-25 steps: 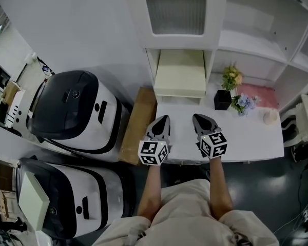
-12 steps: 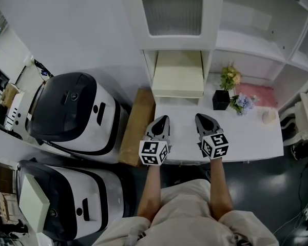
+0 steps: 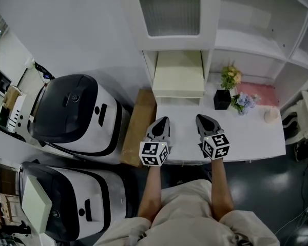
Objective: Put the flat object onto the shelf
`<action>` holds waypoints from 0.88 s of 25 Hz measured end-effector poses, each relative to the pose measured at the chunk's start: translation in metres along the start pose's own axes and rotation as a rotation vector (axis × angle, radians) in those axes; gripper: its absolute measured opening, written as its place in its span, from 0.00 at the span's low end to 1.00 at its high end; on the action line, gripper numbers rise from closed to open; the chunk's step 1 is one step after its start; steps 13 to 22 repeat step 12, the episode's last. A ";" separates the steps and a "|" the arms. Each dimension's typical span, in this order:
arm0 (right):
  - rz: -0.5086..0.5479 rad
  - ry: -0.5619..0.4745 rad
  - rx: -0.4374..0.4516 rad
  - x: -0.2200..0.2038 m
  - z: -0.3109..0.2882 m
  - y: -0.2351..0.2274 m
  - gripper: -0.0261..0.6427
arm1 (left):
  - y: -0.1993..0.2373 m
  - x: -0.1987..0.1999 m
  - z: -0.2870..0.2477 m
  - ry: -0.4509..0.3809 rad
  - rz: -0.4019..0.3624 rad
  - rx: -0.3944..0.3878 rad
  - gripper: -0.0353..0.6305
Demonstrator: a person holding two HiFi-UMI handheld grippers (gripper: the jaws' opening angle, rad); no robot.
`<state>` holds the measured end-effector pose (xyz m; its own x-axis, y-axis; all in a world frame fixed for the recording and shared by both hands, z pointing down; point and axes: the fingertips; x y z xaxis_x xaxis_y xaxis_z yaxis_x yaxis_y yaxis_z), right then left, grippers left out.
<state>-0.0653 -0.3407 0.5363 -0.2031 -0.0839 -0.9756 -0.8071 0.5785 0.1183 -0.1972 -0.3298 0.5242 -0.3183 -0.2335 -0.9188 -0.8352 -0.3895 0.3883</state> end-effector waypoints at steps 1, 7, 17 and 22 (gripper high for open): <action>-0.001 -0.003 0.001 0.001 0.000 0.000 0.14 | 0.000 0.000 0.000 -0.001 -0.001 0.001 0.07; 0.015 -0.003 0.002 0.004 -0.001 -0.001 0.14 | 0.001 0.004 0.000 -0.007 0.002 0.002 0.07; 0.023 -0.002 0.002 0.006 -0.003 -0.003 0.14 | 0.001 0.006 -0.002 -0.010 0.009 -0.003 0.07; 0.023 -0.002 0.002 0.006 -0.003 -0.003 0.14 | 0.001 0.006 -0.002 -0.010 0.009 -0.003 0.07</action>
Point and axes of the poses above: the fingertips, and each gripper's own axes: z backward along the fingers, y to its left, x out of its top, and after that the axes turned 14 degrees about z, right-handed
